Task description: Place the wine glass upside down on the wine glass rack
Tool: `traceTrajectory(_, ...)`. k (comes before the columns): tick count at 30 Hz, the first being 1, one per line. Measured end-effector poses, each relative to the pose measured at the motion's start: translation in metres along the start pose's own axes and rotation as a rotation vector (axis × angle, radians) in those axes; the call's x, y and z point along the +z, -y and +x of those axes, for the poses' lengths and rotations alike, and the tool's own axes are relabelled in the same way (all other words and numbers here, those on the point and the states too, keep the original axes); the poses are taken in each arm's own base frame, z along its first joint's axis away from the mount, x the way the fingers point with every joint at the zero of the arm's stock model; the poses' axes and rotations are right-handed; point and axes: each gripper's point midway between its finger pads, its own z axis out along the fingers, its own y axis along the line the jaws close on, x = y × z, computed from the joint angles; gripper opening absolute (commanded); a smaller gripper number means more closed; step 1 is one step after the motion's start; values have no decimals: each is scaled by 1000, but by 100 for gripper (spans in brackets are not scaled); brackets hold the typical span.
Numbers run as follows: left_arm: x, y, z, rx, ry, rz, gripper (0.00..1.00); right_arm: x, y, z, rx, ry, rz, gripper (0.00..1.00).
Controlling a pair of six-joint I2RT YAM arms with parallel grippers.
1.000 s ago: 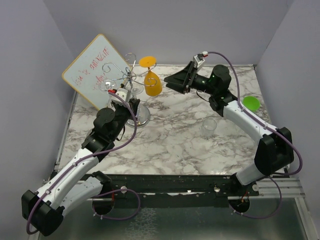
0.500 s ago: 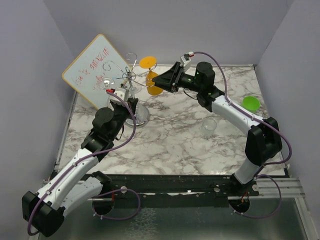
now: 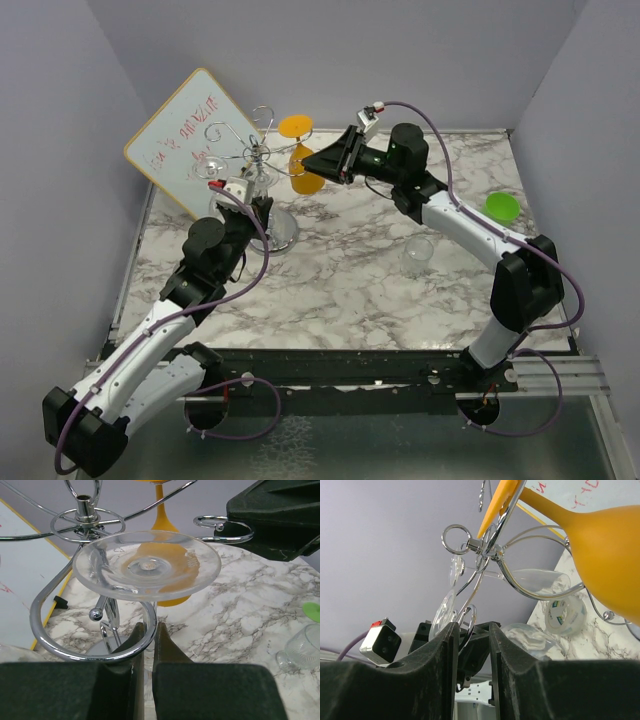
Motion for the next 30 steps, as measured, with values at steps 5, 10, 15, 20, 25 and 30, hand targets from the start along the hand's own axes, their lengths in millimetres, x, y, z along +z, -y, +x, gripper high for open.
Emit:
traceTrajectory(5, -3, -6, 3, -4, 4, -30, 0, 1, -1, 1, -2, -3, -2, 34)
traceTrajectory(10, -4, -11, 2, -6, 13, -61, 0, 2, -2, 5, -12, -11, -5, 36)
traceTrajectory(15, -5, -15, 0, -9, 23, -80, 0, 2, -1, 6, -23, -13, -6, 36)
traceTrajectory(20, -5, -22, -1, -25, 34, -122, 0, 2, -1, 6, -34, -13, -5, 37)
traceTrajectory(25, -6, -27, -2, -33, 41, -156, 0, 1, 1, 7, -36, -9, -13, 45)
traceTrajectory(30, -6, -29, -2, -36, 45, -165, 0, -1, 6, 11, -24, -12, -18, 54)
